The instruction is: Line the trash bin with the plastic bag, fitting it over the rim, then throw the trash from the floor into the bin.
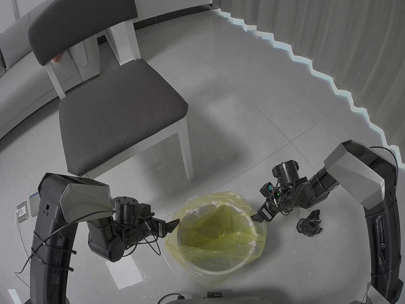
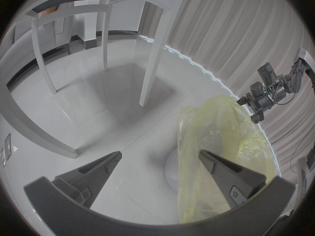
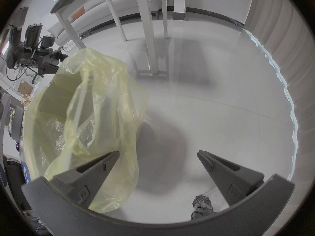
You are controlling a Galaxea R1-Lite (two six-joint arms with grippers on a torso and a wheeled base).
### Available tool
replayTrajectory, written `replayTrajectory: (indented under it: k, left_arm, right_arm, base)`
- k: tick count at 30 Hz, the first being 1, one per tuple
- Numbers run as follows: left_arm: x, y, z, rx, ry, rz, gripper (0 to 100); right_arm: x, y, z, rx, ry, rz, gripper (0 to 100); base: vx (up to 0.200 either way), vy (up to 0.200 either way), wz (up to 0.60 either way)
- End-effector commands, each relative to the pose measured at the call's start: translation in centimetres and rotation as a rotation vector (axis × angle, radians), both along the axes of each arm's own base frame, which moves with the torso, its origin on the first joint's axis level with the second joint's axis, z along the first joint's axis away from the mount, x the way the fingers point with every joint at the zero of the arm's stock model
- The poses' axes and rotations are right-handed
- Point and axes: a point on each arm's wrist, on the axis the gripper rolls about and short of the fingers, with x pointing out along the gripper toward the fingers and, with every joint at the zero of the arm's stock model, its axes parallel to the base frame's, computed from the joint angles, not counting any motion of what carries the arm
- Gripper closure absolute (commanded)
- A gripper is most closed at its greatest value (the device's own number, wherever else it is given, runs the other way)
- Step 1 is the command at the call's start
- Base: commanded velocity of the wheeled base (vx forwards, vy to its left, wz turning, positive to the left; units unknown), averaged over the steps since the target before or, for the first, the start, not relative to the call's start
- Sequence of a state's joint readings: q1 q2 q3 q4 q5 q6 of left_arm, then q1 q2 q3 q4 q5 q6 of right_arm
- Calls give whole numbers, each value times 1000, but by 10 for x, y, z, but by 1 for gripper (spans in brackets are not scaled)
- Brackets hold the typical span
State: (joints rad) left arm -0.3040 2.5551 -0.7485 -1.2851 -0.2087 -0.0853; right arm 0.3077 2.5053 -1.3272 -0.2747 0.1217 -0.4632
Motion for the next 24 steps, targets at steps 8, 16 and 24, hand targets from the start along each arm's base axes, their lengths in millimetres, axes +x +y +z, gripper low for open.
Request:
replayTrajectory:
  k: [8, 16, 24]
  left_arm:
    - [-5, 6, 9, -7, -10, 12, 0]
    - [-20, 11, 17, -19, -19, 2, 0]
    - [-28, 14, 22, -43, -88, -4, 0]
  right_arm:
    - [0, -12, 14, 5, -12, -30, 0]
    - [-29, -53, 78, 20, -49, -97, 0]
    - [-42, -115, 69, -36, 4, -189, 0]
  base:
    - [0, 0, 0]
    - [0, 0, 0]
    - [0, 0, 0]
